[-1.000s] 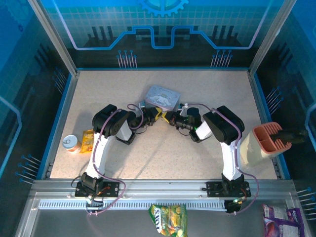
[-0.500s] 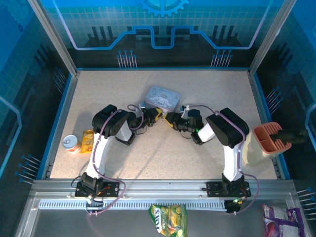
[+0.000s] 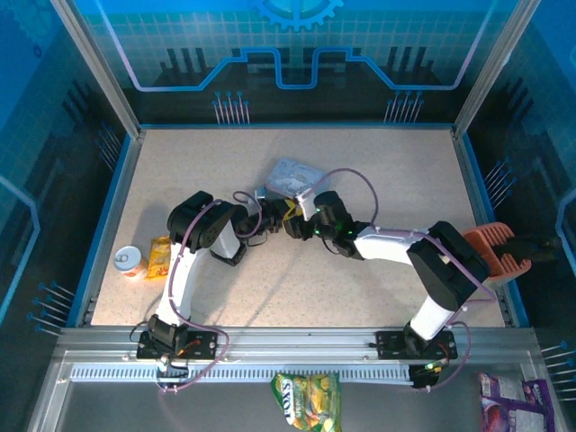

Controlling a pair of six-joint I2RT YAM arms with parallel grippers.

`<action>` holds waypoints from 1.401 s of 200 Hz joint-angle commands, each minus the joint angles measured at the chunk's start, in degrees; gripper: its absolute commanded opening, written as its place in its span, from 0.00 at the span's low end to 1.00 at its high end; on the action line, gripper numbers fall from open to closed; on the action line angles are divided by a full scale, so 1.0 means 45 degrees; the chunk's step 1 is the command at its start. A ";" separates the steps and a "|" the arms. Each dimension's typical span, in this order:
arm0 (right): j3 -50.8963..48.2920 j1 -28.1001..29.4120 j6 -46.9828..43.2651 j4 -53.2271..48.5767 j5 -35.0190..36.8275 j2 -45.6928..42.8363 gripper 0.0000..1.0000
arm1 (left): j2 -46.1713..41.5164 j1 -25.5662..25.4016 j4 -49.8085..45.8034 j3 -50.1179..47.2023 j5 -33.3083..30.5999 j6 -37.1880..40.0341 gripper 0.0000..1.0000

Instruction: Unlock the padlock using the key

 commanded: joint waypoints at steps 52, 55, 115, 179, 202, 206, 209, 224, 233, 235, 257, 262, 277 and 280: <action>0.2099 0.0349 -0.4376 -0.3281 0.2992 0.1759 0.48 | 0.1640 -0.0091 -0.3007 -0.1222 0.0881 0.0276 0.00; 0.2167 0.0361 -0.4356 -0.3267 0.2916 0.1807 0.48 | 0.1640 -0.0092 -0.3007 -0.1233 0.0881 0.0273 0.00; 0.3658 0.0616 -0.3819 -0.4159 0.3189 0.3176 0.32 | 0.1684 -0.0091 -0.3007 -0.1225 0.0939 0.0290 0.00; 0.4028 -0.0739 -0.1199 -0.4166 -0.1227 0.2862 0.00 | 0.1348 -0.0063 -0.3007 -0.1784 0.0767 0.0808 0.09; 0.2872 -0.2333 0.2281 -0.1829 -0.6017 0.2429 0.00 | 0.0912 0.0117 -0.3007 -0.2160 0.0933 0.0979 0.29; 0.2753 -0.2445 0.2634 -0.1560 -0.6305 0.2412 0.00 | 0.0833 0.0151 -0.3007 -0.2246 0.0959 0.1046 0.35; 0.2664 -0.2525 0.2878 -0.1399 -0.6467 0.2416 0.00 | 0.0722 0.0175 -0.3017 -0.2338 0.0949 0.1095 0.40; 0.1920 -0.3008 0.4615 0.0204 -0.7638 0.2622 0.00 | -0.0059 0.0238 -0.3010 -0.2976 0.0760 0.1733 0.63; 0.1265 -0.3373 0.6103 0.1774 -0.8268 0.2865 0.00 | -0.0566 0.0308 -0.3013 -0.3347 0.0725 0.1960 0.75; 0.1112 -0.3443 0.6456 0.2189 -0.8423 0.2940 0.00 | -0.0659 0.0340 -0.3009 -0.3427 0.0744 0.1962 0.76; -0.0358 -0.3947 0.9430 0.5786 -0.8915 0.3722 0.00 | -0.1912 0.0820 -0.3153 -0.4218 0.0878 0.2309 0.81; -0.0573 -0.3974 0.9780 0.6467 -0.9006 0.3898 0.00 | -0.2231 0.0974 -0.3275 -0.4357 0.0950 0.2384 0.83; -0.0769 -0.4003 1.0171 0.7029 -0.9060 0.4297 0.00 | -0.3094 0.1353 -0.3941 -0.4430 0.1293 0.2797 0.84; -0.0799 -0.4009 1.0163 0.7072 -0.9059 0.4344 0.00 | -0.3277 0.1407 -0.4289 -0.4327 0.1440 0.2954 0.84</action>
